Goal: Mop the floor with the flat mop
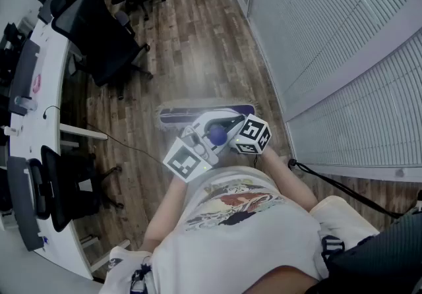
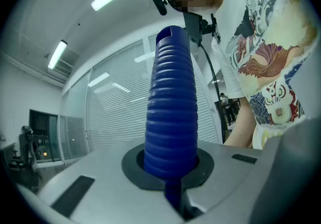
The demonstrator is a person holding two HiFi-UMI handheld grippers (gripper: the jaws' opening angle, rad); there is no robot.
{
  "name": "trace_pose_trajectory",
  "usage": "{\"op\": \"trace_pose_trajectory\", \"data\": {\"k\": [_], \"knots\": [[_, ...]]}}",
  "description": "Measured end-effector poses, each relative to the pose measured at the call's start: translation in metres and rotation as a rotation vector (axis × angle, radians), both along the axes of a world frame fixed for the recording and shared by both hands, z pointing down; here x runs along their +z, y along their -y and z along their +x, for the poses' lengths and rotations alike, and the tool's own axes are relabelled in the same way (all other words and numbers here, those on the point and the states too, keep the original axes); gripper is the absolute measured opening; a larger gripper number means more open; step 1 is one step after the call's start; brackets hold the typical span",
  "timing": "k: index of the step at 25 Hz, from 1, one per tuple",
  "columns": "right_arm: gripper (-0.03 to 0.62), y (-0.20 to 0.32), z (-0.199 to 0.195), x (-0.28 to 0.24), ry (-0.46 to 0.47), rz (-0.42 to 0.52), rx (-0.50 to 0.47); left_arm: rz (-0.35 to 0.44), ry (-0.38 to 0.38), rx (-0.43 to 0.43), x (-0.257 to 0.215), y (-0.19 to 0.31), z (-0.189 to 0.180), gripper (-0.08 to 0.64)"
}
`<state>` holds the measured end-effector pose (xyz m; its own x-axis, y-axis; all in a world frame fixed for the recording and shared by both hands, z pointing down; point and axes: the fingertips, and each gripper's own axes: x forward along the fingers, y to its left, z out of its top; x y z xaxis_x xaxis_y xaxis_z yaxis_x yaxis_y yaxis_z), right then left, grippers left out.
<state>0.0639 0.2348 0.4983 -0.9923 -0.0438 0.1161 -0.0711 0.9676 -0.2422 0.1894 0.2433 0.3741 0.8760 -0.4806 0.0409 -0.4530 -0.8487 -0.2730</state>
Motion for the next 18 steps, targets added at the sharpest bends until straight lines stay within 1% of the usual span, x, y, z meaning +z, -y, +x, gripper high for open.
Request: {"op": "trace_pose_trajectory", "data": {"k": [3,6,9,15,18], "knots": [[0.192,0.002,0.007,0.001,0.002,-0.015,-0.006,-0.006,0.003,-0.002,0.001,0.002,0.007,0.002],[0.193,0.001,0.011,0.0,0.016,-0.061,-0.02,-0.004,-0.006,-0.002,0.0,0.002,0.012,0.002],[0.195,-0.001,0.009,0.001,0.015,-0.092,-0.031,-0.004,0.005,-0.003,0.0,0.001,0.011,0.002],[0.195,-0.005,0.012,0.0,0.017,-0.077,-0.047,-0.01,0.007,-0.022,0.003,-0.001,0.013,0.002],[0.195,-0.012,0.014,0.004,-0.001,-0.066,-0.066,-0.013,0.014,-0.03,0.01,-0.006,0.015,0.002]]}}
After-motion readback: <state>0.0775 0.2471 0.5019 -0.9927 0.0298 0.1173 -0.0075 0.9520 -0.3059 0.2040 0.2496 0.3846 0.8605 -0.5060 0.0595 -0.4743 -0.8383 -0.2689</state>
